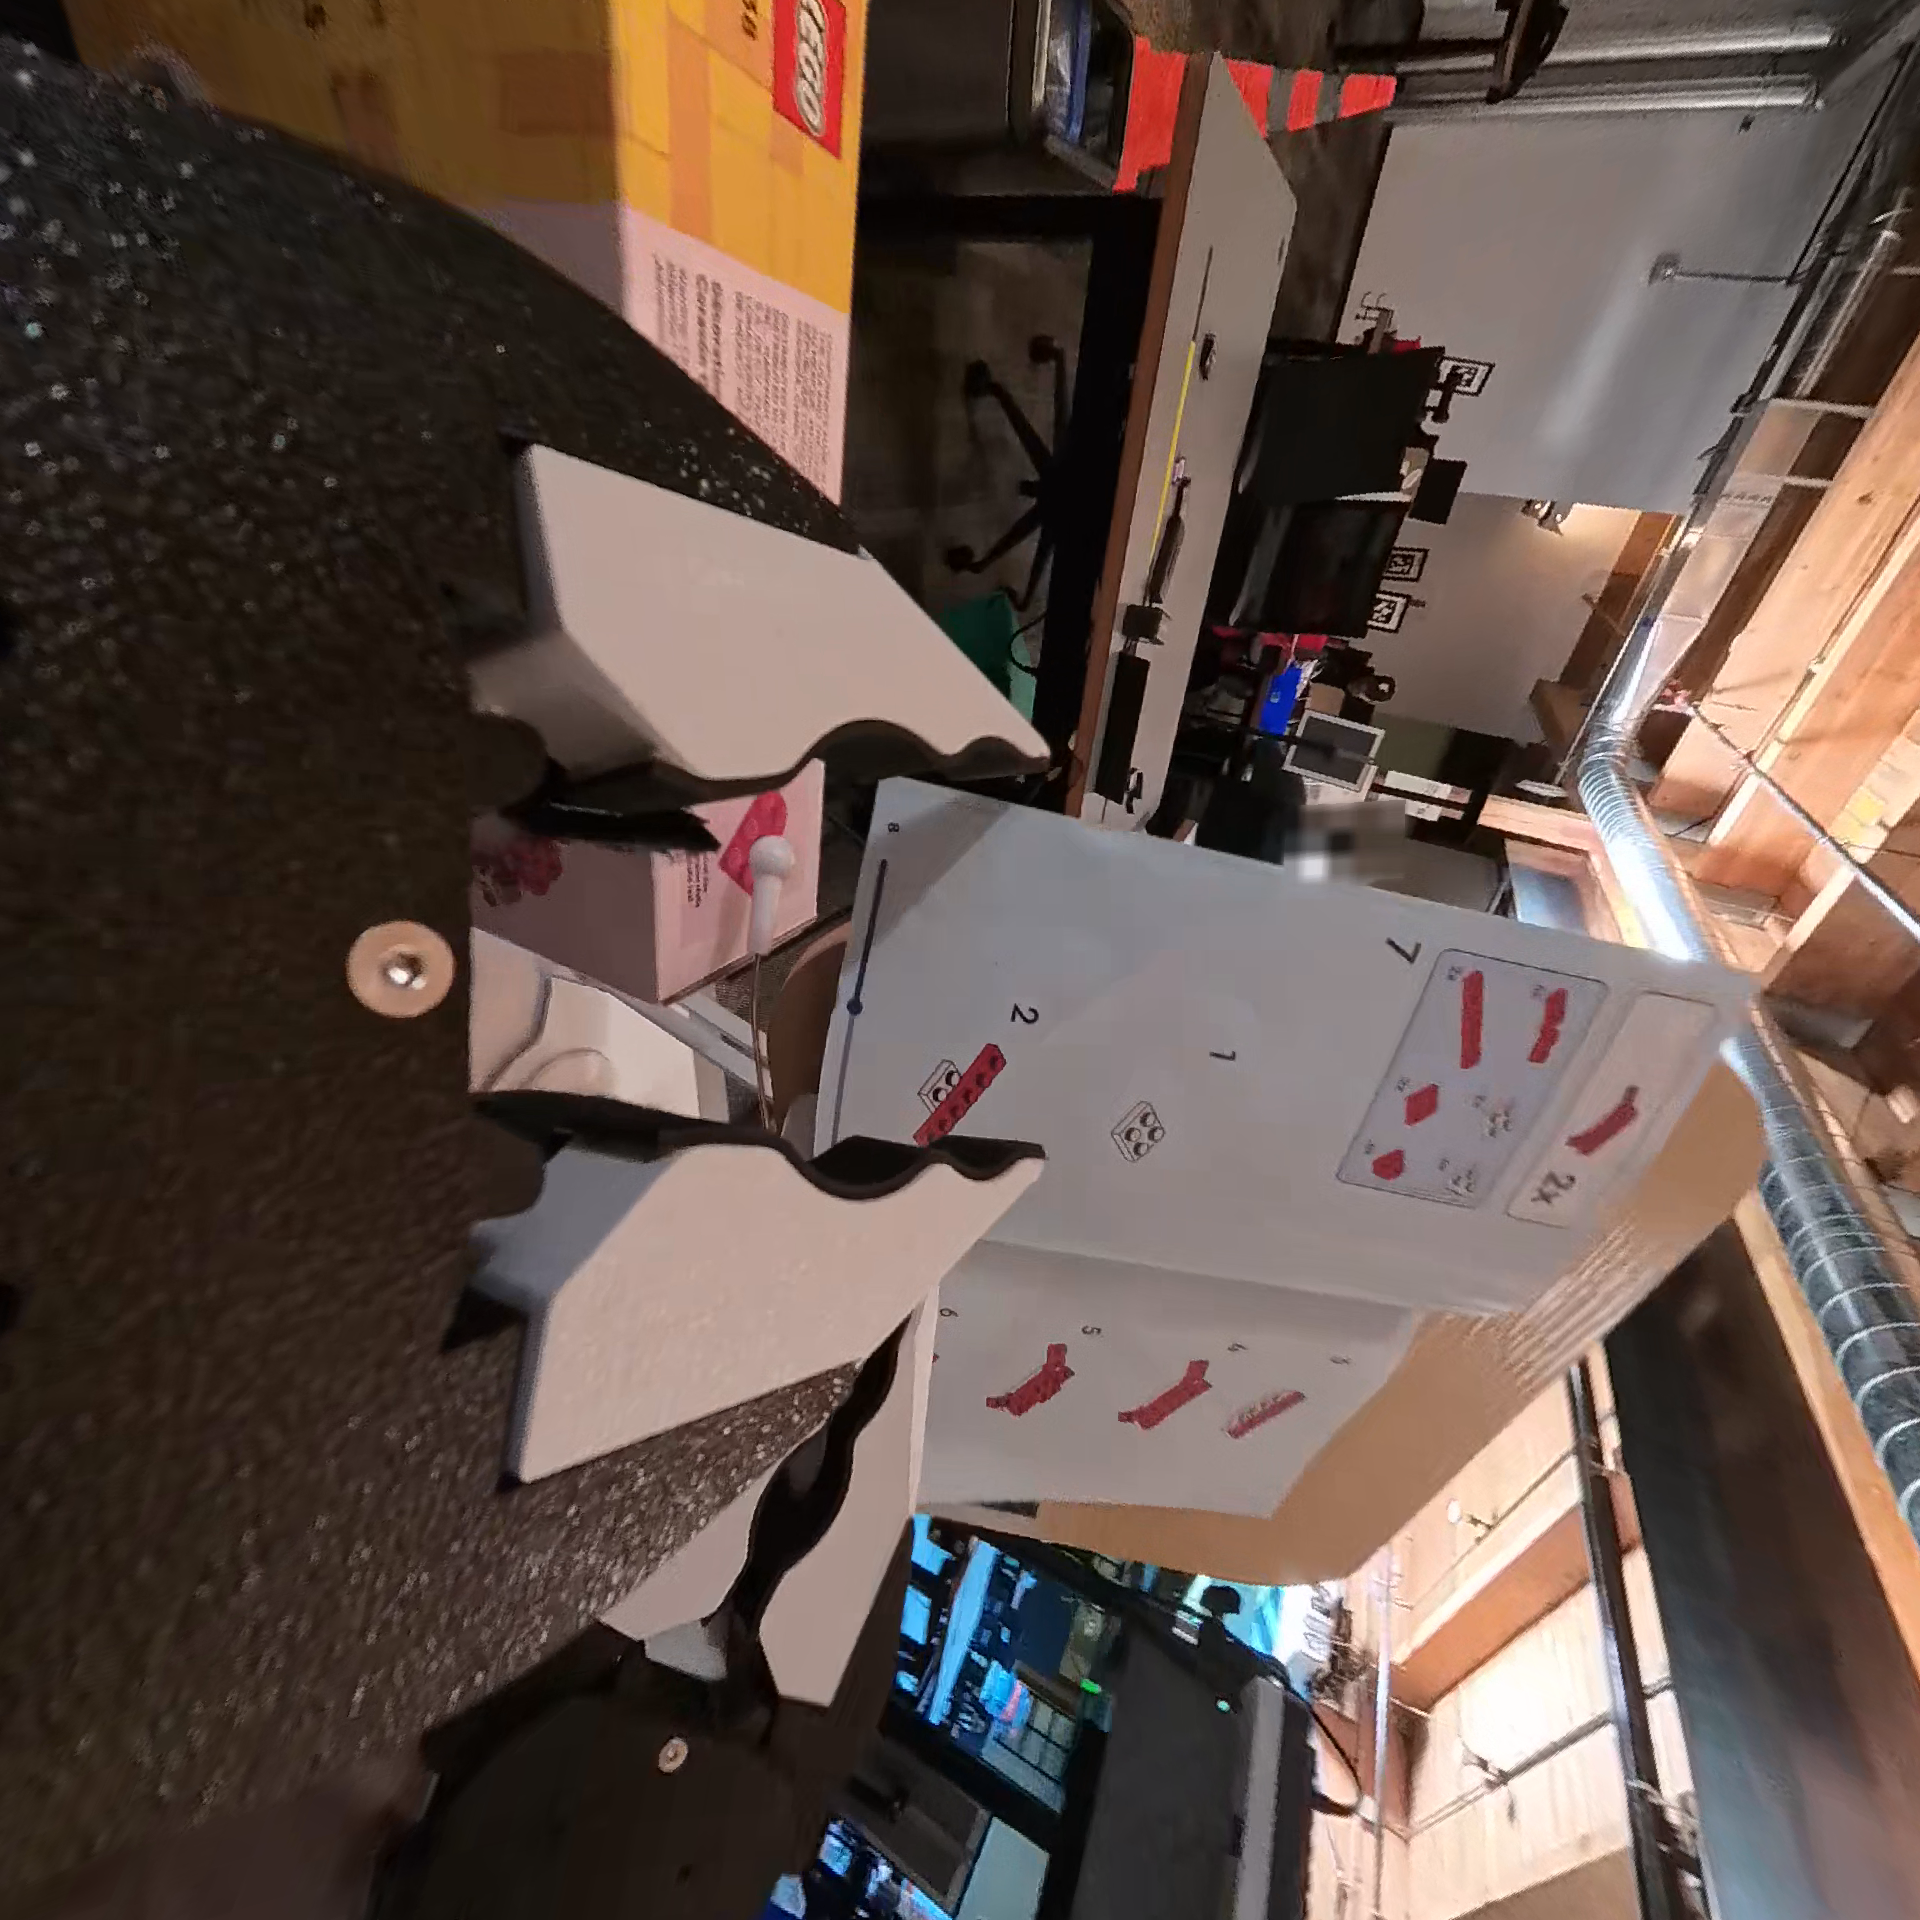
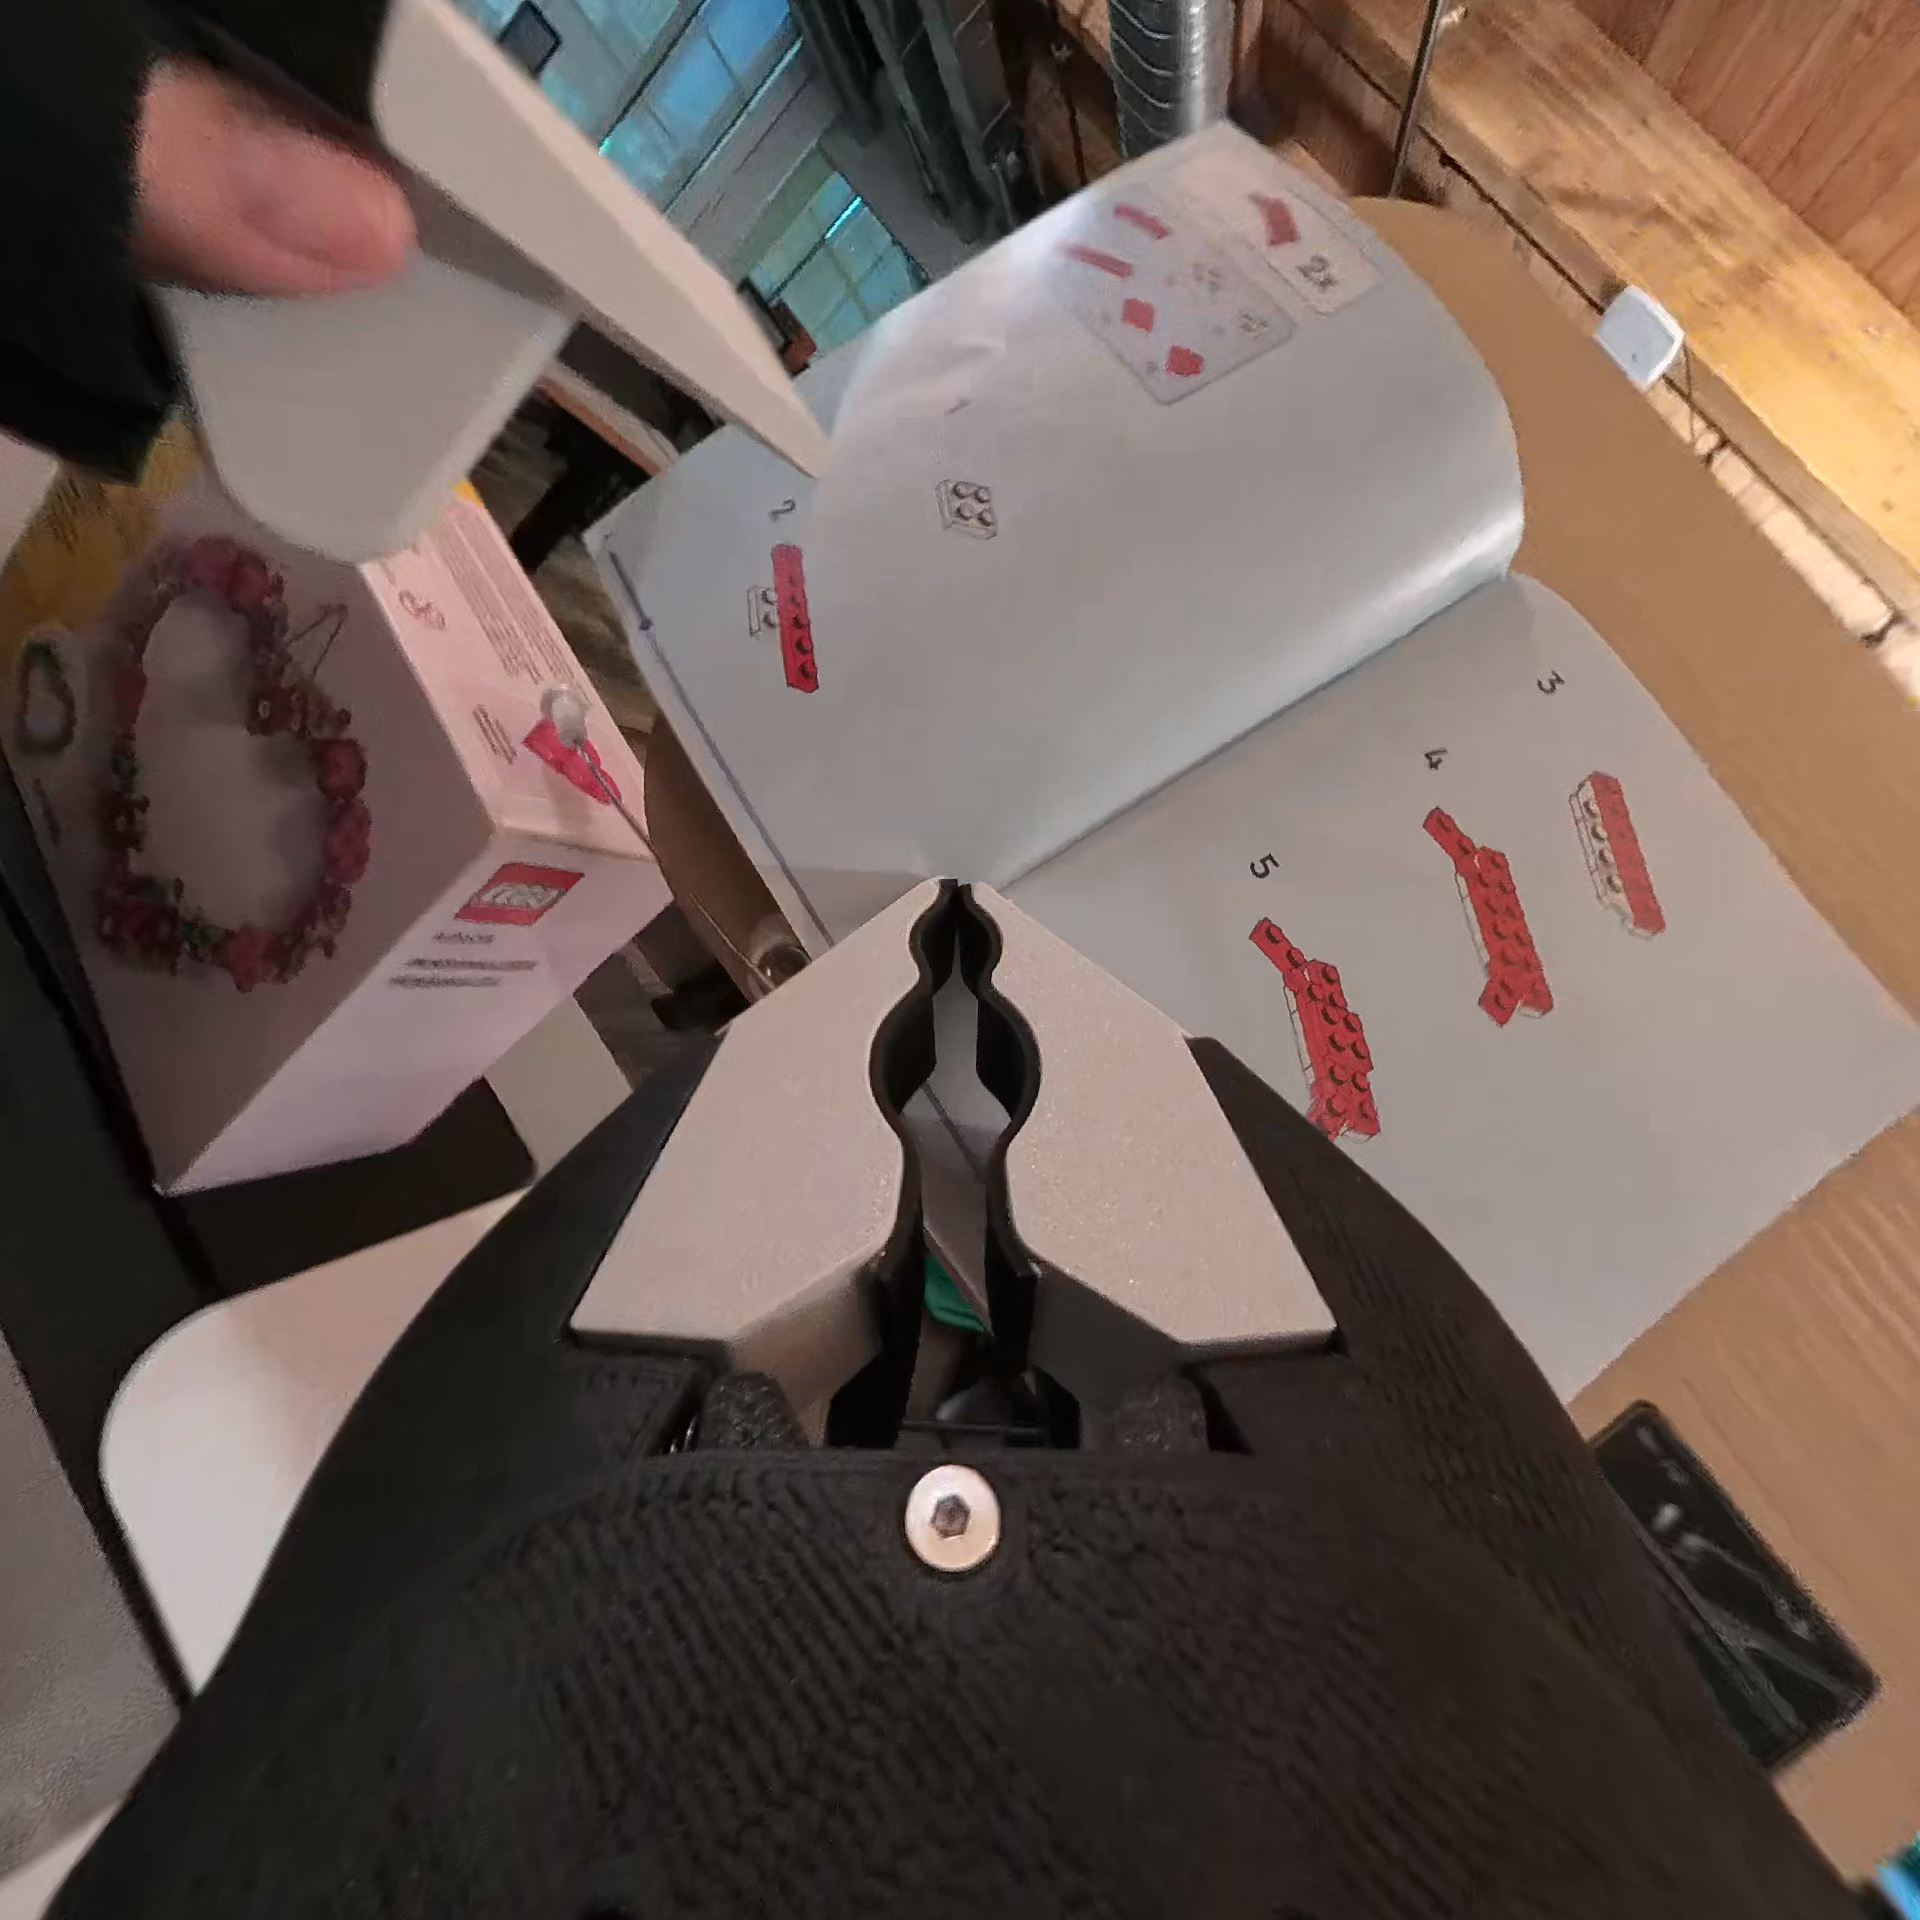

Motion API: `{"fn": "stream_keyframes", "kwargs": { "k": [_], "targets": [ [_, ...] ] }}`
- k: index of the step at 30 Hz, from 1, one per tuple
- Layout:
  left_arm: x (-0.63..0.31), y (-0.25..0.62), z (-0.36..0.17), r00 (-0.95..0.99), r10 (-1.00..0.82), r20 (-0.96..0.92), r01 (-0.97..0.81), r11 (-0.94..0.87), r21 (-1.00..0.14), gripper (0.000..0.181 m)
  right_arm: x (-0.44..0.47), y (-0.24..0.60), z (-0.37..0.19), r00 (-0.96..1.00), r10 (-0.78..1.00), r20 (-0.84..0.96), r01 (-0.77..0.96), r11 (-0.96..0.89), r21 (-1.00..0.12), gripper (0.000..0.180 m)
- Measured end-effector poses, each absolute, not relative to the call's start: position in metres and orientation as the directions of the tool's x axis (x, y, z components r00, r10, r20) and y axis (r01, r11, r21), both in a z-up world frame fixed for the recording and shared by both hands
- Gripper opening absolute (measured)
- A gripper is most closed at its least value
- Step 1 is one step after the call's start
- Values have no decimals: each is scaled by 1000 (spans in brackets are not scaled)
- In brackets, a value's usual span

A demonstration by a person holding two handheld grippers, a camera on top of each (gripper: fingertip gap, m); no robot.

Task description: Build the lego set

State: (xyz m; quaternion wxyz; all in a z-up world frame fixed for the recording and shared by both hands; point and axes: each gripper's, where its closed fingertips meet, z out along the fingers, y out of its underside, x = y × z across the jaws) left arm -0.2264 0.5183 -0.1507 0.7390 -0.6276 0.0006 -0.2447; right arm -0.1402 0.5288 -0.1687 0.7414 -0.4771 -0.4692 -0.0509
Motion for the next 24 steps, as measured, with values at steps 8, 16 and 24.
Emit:
{"fn": "stream_keyframes", "kwargs": {
  "k": [8,16,24],
  "targets": [
    [-196,532,-157,839,-479,258,292,-3,-956,50,-126,529,-172,465,350,813,550,605,-575,0],
    [-207,523,-145,840,-489,233,320,101,-942,0,-121,530,-173,465,365,806,512,631,-582,0],
    [-210,531,-149,878,-408,249,325,127,-937,0,-115,519,-186,349,425,835,491,676,-549,19]
  ]
}}
